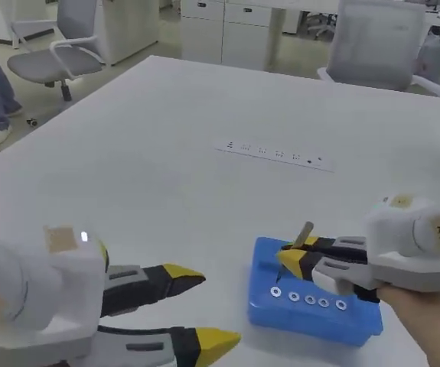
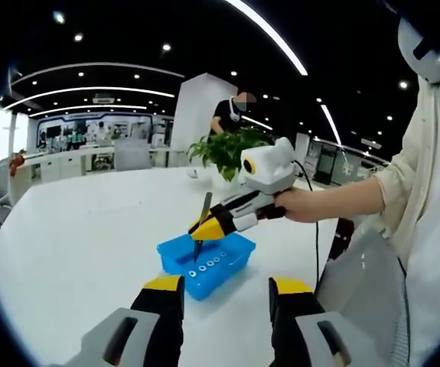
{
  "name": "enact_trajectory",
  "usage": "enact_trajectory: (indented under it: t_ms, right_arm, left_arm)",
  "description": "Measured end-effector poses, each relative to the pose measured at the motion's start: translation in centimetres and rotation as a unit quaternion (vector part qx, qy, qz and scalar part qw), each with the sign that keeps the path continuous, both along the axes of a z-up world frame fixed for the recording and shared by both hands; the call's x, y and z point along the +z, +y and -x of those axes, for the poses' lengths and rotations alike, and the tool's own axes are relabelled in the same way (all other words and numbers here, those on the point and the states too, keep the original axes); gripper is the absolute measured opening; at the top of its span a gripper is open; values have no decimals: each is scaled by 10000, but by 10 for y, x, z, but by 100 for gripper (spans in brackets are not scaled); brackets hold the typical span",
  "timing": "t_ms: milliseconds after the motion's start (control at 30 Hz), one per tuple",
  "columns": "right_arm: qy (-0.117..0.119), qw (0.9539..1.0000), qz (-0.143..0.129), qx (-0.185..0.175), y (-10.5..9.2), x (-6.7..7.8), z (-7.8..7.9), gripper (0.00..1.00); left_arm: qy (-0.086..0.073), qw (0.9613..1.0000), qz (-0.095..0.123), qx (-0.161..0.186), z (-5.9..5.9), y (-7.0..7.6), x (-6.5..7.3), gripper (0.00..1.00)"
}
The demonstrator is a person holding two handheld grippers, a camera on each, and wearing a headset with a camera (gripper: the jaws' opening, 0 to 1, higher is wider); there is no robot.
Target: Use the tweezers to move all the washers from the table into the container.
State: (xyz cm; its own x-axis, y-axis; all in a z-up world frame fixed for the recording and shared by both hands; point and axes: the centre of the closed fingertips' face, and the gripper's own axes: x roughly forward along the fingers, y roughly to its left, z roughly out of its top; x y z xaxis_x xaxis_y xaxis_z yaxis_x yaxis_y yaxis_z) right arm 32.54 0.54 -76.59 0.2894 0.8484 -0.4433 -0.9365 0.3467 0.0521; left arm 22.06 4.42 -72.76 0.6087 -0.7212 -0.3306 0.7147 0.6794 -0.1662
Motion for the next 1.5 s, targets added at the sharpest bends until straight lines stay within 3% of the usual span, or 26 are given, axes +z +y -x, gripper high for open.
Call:
enact_trajectory:
  t_ms: [167,300,533,767,1000,1233,1333,1500]
  right_arm:
    - [-133,9997,-164,113,-8,20,20,3]
    - [-107,9994,-200,245,-15,26,35,3]
    - [108,9968,-38,791,-22,20,73,3]
    - [347,9915,172,1238,-26,7,100,3]
    - [249,9805,555,1866,-28,-6,127,3]
    - [345,9740,658,2142,-28,-12,143,3]
    - [331,9715,738,2229,-29,-14,147,4]
    - [264,9687,961,2275,-35,-21,153,3]
  left_arm:
    - [-74,9996,258,-91,-2,-8,17,36]
    - [-103,9991,326,-249,0,-16,25,33]
    - [-88,9972,259,-697,1,-31,33,24]
    - [-34,9930,54,-1182,6,-49,30,19]
    - [61,9854,-127,-1695,16,-68,23,17]
    - [286,9758,-288,-2149,28,-85,14,16]
    - [287,9711,-474,-2321,31,-90,7,14]
    - [353,9641,-564,-2569,35,-100,-1,10]
